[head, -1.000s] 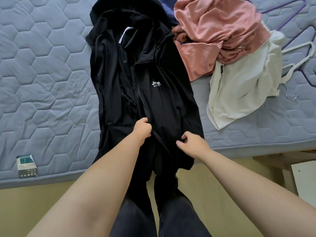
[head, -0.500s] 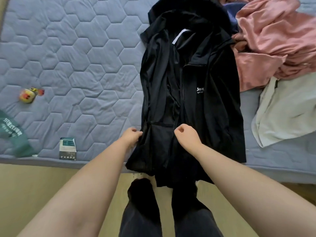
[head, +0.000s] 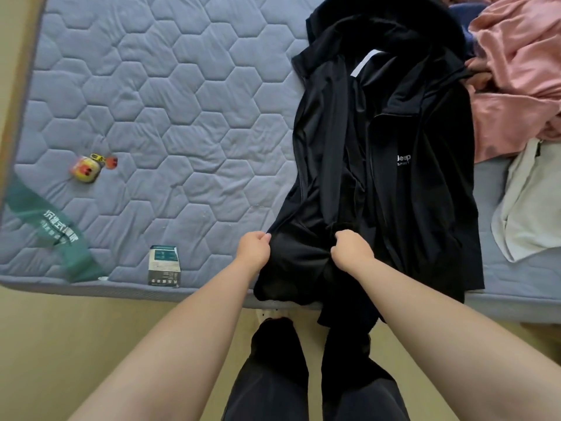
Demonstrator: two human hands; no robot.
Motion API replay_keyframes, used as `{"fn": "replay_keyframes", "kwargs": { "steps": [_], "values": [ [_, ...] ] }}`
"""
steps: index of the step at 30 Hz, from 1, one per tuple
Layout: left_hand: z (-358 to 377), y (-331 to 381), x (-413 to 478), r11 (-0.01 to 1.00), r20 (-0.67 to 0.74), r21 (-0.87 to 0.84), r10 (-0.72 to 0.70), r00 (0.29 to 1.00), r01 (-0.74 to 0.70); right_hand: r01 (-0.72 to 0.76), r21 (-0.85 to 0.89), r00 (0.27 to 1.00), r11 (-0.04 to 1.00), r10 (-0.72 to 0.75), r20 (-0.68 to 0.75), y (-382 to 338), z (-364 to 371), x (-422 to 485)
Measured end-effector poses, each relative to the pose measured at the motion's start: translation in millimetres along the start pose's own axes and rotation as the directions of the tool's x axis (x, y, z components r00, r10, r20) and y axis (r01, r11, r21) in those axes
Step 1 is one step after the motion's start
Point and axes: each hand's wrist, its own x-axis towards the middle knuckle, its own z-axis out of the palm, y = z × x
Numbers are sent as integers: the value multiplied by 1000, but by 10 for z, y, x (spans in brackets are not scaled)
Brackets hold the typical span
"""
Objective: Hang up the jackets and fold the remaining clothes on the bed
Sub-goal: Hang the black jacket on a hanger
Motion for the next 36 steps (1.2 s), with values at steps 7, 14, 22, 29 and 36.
{"fn": "replay_keyframes", "kwargs": {
  "steps": [7,14,22,29,36],
  "values": [
    [-156,-72,11,999,-163,-5,-44,986,44,-96,353,995,931,95,20,139,29,-2],
    [-348,-269,-124,888,162,452,14,987,-87,-191,390,895,901,-4,446,315,101,-207],
    [48,218,-496,957,66,70,278,958,-283,-286,744,958,604,176,225,554,21,-143],
    [583,630,-906,952,796,-30,208,569,-305,-334,822,917,462,360,170,1164,-363,-87],
    [657,264,-477,991,-47,-57,117,992,-120,-295,797,948,527,266,176,1124,-206,-72]
  ]
}}
